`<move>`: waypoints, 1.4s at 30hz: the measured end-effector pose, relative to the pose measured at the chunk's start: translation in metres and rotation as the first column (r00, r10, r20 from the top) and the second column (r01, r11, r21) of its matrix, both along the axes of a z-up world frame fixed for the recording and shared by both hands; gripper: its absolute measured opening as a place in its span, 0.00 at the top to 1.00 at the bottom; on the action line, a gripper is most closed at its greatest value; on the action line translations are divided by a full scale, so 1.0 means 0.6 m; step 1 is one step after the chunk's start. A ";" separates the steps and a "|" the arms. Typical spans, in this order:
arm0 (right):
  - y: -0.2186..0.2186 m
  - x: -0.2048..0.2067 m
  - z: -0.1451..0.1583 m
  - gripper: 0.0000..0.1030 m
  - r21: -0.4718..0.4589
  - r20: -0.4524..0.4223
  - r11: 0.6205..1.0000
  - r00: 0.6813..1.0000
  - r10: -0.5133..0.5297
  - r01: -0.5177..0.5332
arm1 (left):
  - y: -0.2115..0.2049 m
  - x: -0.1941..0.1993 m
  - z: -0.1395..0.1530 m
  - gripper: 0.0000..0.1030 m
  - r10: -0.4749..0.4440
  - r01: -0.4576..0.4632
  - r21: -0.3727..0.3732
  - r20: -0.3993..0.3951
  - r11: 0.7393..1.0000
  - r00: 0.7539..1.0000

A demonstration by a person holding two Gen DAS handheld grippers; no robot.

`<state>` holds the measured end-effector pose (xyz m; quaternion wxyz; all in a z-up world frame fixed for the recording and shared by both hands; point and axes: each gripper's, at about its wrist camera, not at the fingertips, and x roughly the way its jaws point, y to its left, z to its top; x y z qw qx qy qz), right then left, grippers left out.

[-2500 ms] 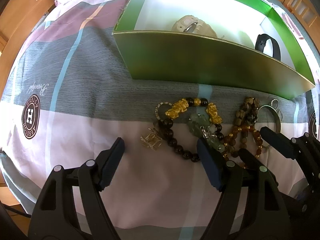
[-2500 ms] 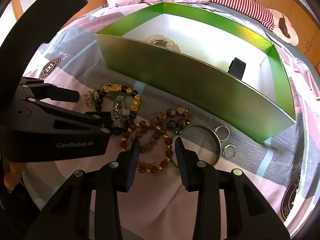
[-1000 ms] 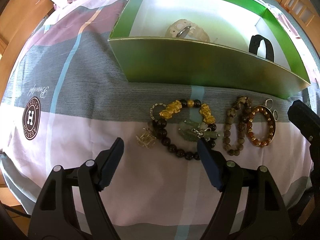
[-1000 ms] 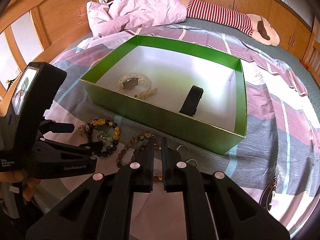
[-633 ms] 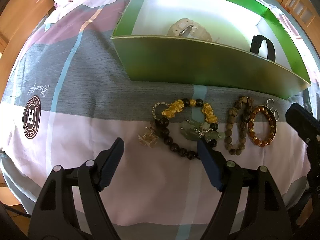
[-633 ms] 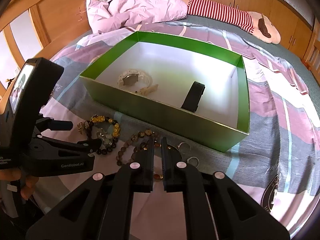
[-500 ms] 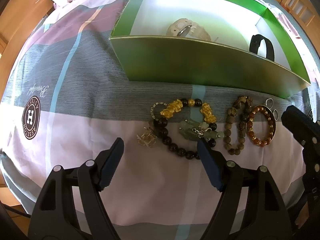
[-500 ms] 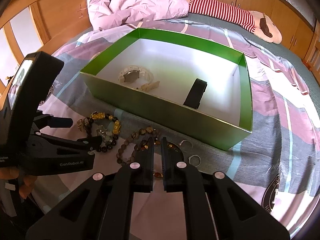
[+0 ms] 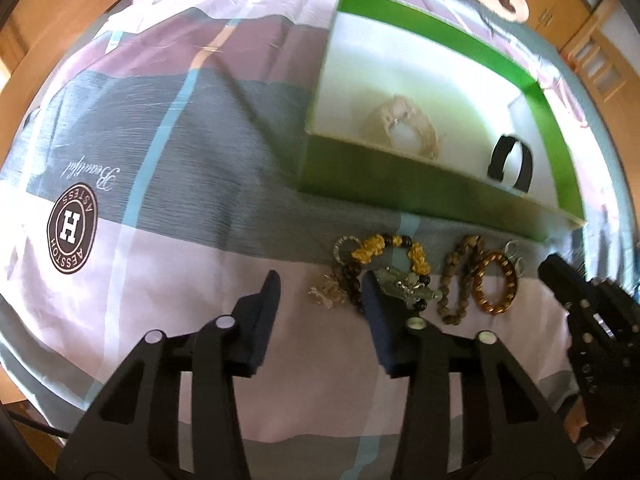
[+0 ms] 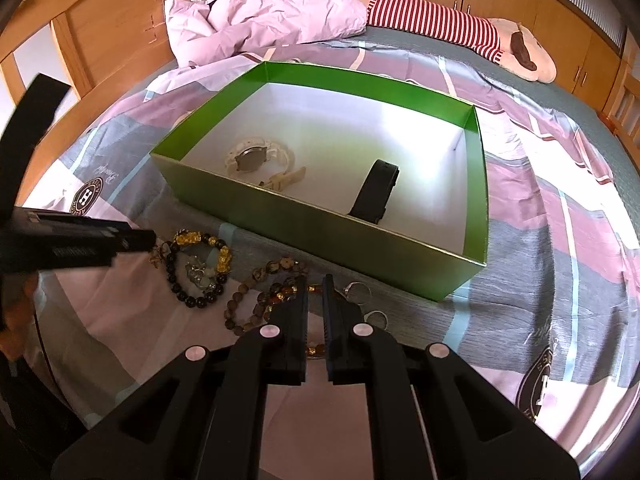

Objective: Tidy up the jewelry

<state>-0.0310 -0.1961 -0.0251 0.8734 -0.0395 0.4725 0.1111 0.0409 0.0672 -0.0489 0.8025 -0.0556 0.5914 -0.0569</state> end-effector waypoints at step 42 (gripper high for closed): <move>0.073 0.008 -0.026 0.92 0.054 -0.063 0.985 0.984 0.170 -0.166 | -0.018 0.017 -0.061 0.54 0.007 -0.012 -0.049 -0.088 0.999 0.996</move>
